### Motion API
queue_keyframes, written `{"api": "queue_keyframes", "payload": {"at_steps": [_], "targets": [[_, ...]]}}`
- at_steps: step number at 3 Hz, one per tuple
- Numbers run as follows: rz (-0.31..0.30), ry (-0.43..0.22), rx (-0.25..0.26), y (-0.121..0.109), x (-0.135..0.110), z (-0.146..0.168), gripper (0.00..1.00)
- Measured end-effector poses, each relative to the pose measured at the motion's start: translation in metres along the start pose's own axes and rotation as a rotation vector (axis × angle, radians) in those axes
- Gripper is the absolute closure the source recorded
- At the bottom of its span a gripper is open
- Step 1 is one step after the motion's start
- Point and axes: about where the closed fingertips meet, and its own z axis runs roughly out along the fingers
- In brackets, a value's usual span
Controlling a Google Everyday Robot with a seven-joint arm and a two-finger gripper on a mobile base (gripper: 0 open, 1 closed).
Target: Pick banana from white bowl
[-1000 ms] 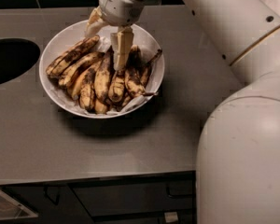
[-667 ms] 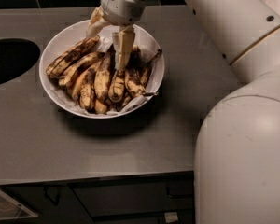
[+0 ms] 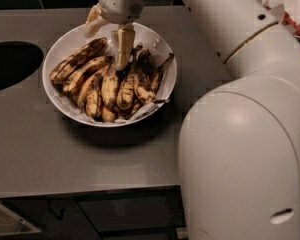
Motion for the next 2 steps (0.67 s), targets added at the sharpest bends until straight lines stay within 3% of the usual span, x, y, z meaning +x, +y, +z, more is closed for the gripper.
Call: {"api": "queue_keyframes", "payload": {"at_steps": [2], "targets": [[0.009, -0.014, -0.017, -0.0027, 0.0002, 0.0066, 0.26]]}}
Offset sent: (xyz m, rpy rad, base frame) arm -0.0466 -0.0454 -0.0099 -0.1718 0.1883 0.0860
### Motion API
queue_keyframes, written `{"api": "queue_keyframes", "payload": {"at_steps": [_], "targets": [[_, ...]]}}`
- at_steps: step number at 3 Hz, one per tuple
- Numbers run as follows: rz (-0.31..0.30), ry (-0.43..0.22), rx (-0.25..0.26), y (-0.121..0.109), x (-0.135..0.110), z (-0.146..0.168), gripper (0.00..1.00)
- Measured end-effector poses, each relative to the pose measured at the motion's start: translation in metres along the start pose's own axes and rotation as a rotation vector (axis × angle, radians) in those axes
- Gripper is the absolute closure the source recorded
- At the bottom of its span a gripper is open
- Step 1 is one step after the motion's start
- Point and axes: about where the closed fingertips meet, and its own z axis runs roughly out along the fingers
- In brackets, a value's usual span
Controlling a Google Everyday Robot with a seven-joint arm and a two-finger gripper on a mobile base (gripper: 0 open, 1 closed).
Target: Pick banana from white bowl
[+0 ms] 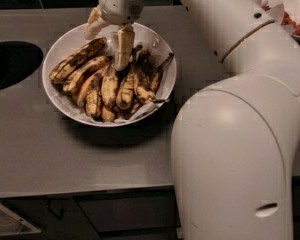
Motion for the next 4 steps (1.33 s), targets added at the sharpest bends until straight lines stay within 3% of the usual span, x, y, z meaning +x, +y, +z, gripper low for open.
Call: {"api": "queue_keyframes", "payload": {"at_steps": [2, 4], "targets": [[0.030, -0.013, -0.035, 0.038, -0.008, -0.010, 0.25], [0.033, -0.004, -0.041, 0.043, -0.011, -0.015, 0.25]]}}
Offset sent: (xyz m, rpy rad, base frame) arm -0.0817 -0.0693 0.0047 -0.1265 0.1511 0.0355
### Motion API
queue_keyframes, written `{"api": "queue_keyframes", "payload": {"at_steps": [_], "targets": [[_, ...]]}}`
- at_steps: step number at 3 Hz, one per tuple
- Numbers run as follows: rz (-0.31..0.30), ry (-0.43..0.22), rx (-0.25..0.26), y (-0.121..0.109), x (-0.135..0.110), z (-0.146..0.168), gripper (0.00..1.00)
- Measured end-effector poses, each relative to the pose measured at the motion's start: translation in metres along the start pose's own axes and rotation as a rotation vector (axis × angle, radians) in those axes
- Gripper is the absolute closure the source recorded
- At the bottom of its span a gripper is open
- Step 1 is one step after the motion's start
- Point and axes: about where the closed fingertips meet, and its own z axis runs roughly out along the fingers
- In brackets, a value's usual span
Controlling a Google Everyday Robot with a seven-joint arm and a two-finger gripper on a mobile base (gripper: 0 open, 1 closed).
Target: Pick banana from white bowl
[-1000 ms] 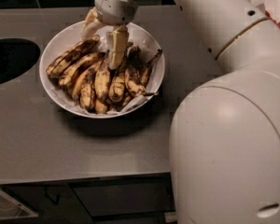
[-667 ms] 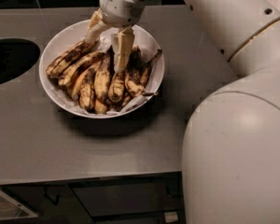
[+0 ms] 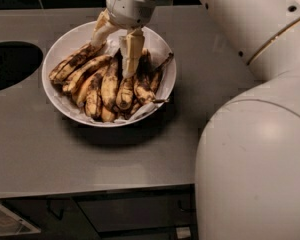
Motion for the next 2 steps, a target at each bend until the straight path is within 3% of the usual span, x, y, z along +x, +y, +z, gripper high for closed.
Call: {"api": "queue_keyframes", "payload": {"at_steps": [2], "targets": [[-0.022, 0.005, 0.009, -0.0212, 0.0048, 0.0052, 0.25]]}}
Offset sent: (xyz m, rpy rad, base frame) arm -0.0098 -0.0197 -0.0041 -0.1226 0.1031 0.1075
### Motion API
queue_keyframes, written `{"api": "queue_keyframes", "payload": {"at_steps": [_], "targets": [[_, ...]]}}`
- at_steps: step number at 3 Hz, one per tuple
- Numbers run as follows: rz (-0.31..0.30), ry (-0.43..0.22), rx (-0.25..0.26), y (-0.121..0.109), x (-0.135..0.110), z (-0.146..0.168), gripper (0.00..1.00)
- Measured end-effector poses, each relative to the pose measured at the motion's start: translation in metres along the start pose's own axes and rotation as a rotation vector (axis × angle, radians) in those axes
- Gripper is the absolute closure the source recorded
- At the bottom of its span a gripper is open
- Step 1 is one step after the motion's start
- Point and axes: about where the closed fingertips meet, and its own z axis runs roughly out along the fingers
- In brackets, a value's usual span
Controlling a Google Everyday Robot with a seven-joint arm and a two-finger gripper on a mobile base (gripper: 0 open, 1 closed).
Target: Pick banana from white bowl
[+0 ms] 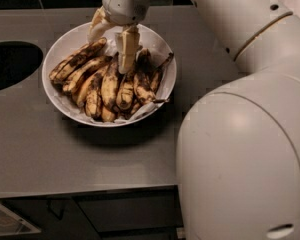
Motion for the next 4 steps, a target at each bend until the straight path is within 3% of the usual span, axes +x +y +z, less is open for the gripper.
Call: {"api": "queue_keyframes", "payload": {"at_steps": [3, 4], "targets": [[0.007, -0.015, -0.029, 0.008, 0.005, 0.008, 0.25], [0.009, -0.020, -0.041, 0.013, 0.005, 0.011, 0.43]]}}
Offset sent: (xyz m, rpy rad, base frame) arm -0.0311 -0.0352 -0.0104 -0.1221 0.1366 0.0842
